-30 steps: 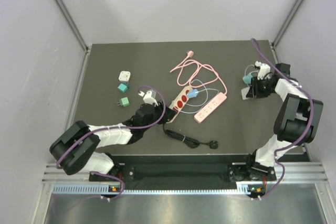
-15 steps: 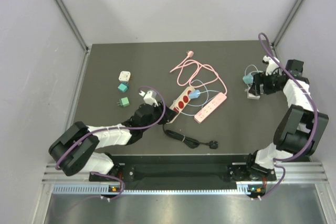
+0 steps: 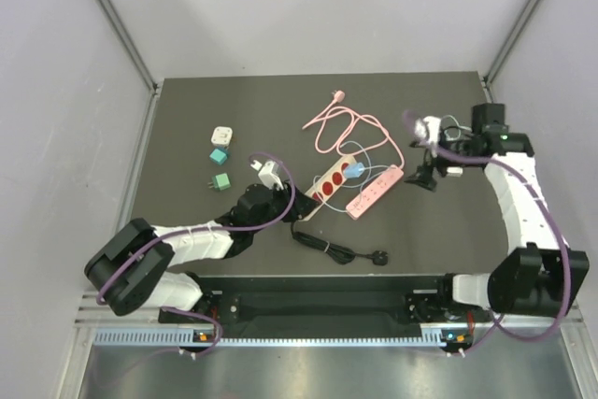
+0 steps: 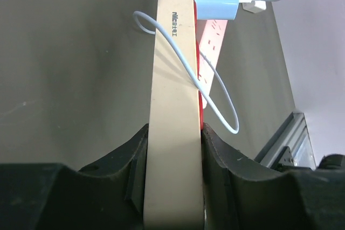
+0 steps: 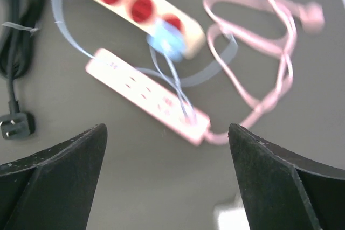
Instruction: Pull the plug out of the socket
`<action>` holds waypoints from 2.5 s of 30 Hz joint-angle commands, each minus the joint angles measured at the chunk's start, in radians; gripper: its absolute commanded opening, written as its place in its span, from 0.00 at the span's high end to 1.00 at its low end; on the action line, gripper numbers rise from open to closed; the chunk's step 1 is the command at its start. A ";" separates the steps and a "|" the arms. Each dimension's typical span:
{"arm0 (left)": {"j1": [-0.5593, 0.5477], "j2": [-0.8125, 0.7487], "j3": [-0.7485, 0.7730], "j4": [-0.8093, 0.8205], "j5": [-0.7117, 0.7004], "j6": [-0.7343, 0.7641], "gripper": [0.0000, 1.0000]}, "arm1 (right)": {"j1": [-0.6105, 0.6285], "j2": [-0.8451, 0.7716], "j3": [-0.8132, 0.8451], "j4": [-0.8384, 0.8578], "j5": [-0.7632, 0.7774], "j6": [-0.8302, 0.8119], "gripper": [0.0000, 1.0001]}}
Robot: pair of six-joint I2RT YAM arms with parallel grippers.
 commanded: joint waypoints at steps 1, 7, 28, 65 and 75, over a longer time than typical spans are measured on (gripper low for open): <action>0.005 -0.064 0.042 0.125 0.063 0.002 1.00 | 0.186 -0.099 -0.051 -0.031 -0.056 -0.307 0.07; 0.005 -0.106 0.044 0.090 0.102 -0.033 1.00 | 0.461 -0.159 -0.154 0.299 0.242 -0.212 0.02; 0.007 -0.195 0.059 0.025 0.157 -0.055 1.00 | 0.693 0.032 -0.132 0.396 0.630 -0.234 0.45; 0.070 -0.220 0.050 -0.145 0.105 0.000 1.00 | 0.711 -0.018 -0.043 0.270 0.635 -0.244 1.00; 0.094 -0.196 0.071 -0.166 0.105 0.002 1.00 | 0.759 -0.038 -0.040 0.267 0.682 -0.148 1.00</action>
